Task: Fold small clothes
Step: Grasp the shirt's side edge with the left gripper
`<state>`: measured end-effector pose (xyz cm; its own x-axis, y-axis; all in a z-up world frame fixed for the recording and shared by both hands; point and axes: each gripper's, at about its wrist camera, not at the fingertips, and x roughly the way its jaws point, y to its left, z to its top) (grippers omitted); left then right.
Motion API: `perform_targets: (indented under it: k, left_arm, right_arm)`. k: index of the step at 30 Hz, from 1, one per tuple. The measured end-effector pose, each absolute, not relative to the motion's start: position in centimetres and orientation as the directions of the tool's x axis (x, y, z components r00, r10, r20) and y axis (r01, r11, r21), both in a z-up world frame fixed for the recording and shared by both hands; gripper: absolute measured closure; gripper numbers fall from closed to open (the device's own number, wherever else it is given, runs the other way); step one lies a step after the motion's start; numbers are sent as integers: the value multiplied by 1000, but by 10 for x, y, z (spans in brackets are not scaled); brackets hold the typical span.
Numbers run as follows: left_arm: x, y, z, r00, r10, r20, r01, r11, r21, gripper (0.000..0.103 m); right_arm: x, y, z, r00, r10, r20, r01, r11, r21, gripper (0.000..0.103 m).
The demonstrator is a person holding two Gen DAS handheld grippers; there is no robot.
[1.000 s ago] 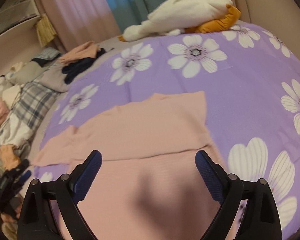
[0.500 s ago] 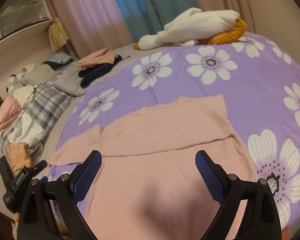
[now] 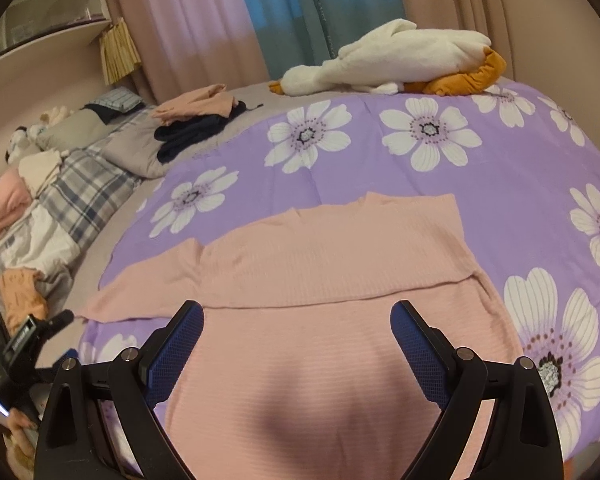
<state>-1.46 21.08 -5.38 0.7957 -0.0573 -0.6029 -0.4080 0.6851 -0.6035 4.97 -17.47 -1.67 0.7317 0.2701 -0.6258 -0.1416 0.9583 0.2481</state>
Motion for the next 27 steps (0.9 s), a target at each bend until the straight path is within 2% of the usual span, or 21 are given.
perform_targets:
  k: [7, 11, 15, 17, 22, 27]
  left_arm:
    - [-8, 259, -67, 789, -17, -614, -489, 588, -644, 8]
    - [-2, 292, -79, 773, 31, -634, -554, 521, -650, 19]
    - [11, 314, -95, 750, 32, -661, -597, 464, -654, 38]
    - [20, 319, -96, 750, 33, -661, -596, 468, -653, 45]
    - [46, 325, -98, 715, 58, -697, -618, 518, -591, 48]
    - [57, 329, -106, 694, 69, -716, -635, 527, -565, 63]
  right_arm:
    - [50, -178, -17, 735, 252, -630, -117, 961, 249, 9]
    - [50, -180, -20, 729, 248, -638, -108, 962, 250, 9]
    - [52, -184, -22, 725, 239, -646, -85, 962, 260, 9]
    - [53, -185, -23, 724, 235, -649, -80, 962, 260, 9]
    - [54, -189, -23, 727, 223, -650, -67, 964, 256, 9]
    - [58, -192, -28, 718, 212, -663, -50, 966, 255, 9]
